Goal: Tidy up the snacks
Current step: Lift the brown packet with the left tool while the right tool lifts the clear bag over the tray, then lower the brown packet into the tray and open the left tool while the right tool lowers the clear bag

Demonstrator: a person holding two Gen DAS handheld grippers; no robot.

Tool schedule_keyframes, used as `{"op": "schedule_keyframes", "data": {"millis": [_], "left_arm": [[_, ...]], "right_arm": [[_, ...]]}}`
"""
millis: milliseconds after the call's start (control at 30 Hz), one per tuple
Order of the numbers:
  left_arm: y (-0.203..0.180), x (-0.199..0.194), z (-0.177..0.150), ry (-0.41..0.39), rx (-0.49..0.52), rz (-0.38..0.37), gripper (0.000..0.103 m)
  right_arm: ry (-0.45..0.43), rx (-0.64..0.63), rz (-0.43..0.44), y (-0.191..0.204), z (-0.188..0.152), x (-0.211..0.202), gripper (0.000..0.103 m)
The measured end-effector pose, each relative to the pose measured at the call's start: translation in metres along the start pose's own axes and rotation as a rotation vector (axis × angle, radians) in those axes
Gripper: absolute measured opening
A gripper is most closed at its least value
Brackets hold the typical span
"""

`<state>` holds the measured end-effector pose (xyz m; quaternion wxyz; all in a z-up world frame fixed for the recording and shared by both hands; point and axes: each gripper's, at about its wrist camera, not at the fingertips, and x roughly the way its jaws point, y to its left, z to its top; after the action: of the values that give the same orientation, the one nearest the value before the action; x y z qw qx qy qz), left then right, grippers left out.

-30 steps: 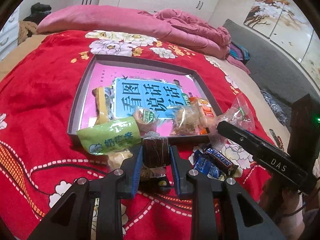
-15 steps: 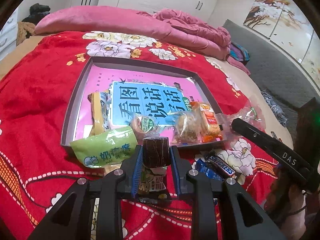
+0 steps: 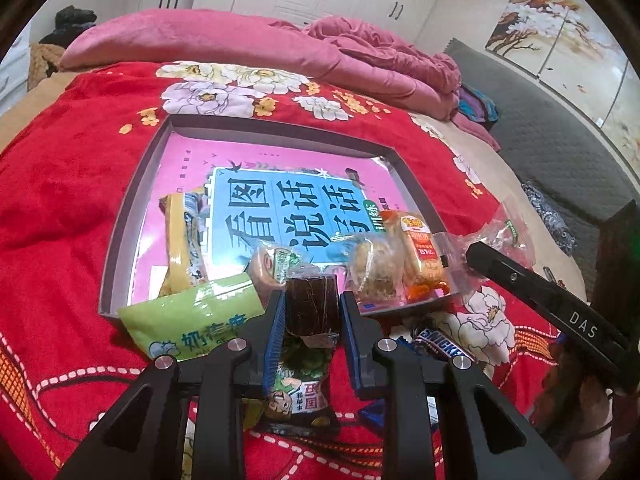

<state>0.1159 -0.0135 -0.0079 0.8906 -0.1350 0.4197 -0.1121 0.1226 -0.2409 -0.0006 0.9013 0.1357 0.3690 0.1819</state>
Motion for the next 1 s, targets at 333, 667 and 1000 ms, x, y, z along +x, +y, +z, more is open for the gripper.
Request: {"op": "schedule_keyframes", "data": {"millis": [333,667,1000], "left_arm": [[-0.003,0.010,0.008,-0.013,0.015,-0.009,0.028],[-0.008,0.024,0.014,-0.011,0.039,-0.008,0.027],[-0.005,0.034,0.017,0.005,0.033,0.007,0.027]], "right_arm": [[0.004,0.015,-0.021,-0.002,0.001,0.007,0.037],[0.014,0.010,-0.036,-0.001,0.003,0.016,0.037],[0.034,0.012,-0.033,-0.001,0.001,0.023,0.037]]}}
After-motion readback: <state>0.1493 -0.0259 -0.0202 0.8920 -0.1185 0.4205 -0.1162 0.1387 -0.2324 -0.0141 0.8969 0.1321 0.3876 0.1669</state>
